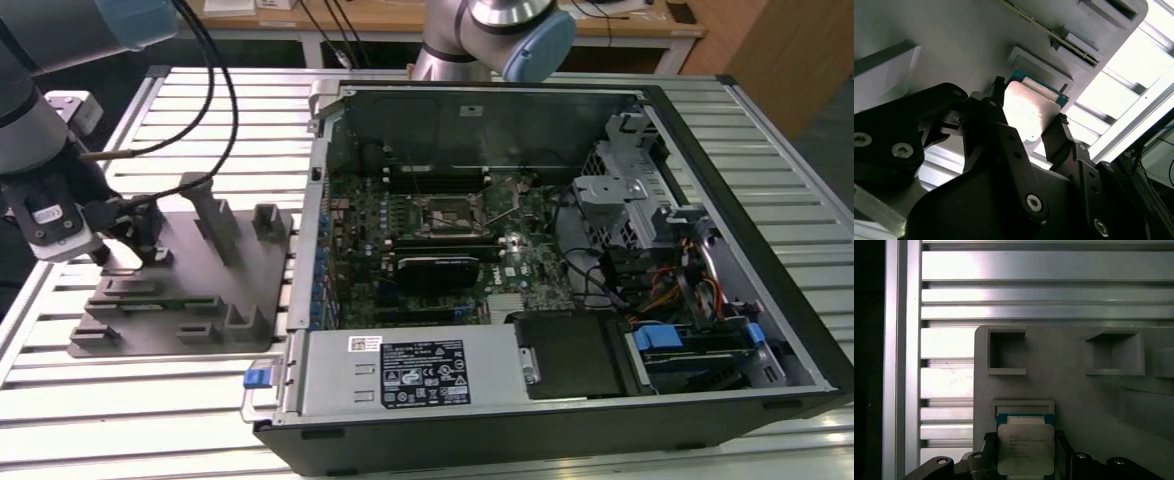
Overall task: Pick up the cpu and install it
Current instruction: 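Pick up the cpu and move it towards the insertion slot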
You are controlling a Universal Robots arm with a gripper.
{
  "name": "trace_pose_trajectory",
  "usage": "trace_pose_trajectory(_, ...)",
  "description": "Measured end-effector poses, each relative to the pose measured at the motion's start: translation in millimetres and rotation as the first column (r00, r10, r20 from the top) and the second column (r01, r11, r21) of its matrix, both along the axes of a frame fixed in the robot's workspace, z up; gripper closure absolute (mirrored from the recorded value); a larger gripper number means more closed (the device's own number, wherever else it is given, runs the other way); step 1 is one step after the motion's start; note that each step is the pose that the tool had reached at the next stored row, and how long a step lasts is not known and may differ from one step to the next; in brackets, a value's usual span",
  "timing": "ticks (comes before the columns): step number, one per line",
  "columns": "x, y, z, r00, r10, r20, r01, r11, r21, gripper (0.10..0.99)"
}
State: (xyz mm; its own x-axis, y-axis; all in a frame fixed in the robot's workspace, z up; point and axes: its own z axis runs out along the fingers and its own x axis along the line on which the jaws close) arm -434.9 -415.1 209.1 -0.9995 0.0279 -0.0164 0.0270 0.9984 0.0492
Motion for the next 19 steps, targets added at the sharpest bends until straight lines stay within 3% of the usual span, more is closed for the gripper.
trace_pose_trajectory(19, 0.0, 0.0, 42.3, 1.0, 0.0, 0.0, 0.0, 1.0, 0.0, 0.545)
